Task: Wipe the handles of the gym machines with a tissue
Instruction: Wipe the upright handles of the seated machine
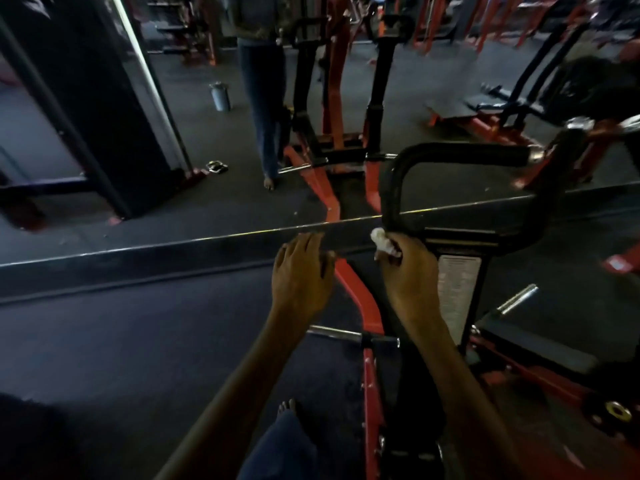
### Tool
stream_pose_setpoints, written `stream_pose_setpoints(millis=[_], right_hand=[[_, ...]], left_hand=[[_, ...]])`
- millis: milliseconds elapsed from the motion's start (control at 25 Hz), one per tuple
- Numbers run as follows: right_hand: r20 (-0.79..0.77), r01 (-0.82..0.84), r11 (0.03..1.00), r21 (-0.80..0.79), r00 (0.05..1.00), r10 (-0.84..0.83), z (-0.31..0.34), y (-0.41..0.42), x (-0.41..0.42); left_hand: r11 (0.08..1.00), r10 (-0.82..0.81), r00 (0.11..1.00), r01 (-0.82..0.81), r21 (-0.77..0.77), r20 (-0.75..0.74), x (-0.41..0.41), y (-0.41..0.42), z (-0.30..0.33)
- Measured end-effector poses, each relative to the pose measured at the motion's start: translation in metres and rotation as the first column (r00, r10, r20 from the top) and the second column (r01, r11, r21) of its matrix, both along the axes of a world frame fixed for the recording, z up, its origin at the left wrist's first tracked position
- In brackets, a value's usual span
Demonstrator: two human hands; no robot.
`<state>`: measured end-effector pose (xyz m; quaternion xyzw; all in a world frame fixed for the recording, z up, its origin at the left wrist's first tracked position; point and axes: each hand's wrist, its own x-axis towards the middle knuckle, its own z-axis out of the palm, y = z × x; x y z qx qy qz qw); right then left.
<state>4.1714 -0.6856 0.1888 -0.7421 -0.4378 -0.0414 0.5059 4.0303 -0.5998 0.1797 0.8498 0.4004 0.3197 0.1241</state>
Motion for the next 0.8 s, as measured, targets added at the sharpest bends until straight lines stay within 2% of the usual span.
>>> stream_pose_setpoints(millis=[160, 280, 480, 680, 800], right_hand=[[-0.079, -0.101, 0.992, -0.077, 0.992, 0.095, -0.045, 0.027, -0.011], [-0.071, -0.083, 0.989, -0.120, 0.995, 0.075, -0.060, 0.062, -0.006], [-0.043, 0.059, 0.969, -0.239, 0.997, -0.071, -0.061, 0.117, -0.003], [-0.116, 0.221, 0.931, -0.292, 0.958, -0.263, -0.065, 0.169, 0.010], [-0.125, 0.291, 0.905, -0.309, 0.931, -0.342, -0.066, 0.201, 0.018]], left_hand=[[1.000, -0.022, 1.000, 0.022, -0.020, -0.013, -0.022, 0.028, -0.038], [0.997, -0.056, 0.998, 0.055, -0.048, -0.028, -0.021, 0.075, -0.045], [0.974, -0.204, 0.969, 0.187, -0.126, -0.137, -0.018, 0.156, -0.056], [0.925, -0.377, 0.891, 0.353, -0.138, -0.253, 0.016, 0.238, -0.058], [0.883, -0.468, 0.853, 0.440, -0.163, -0.232, 0.040, 0.274, -0.061]])
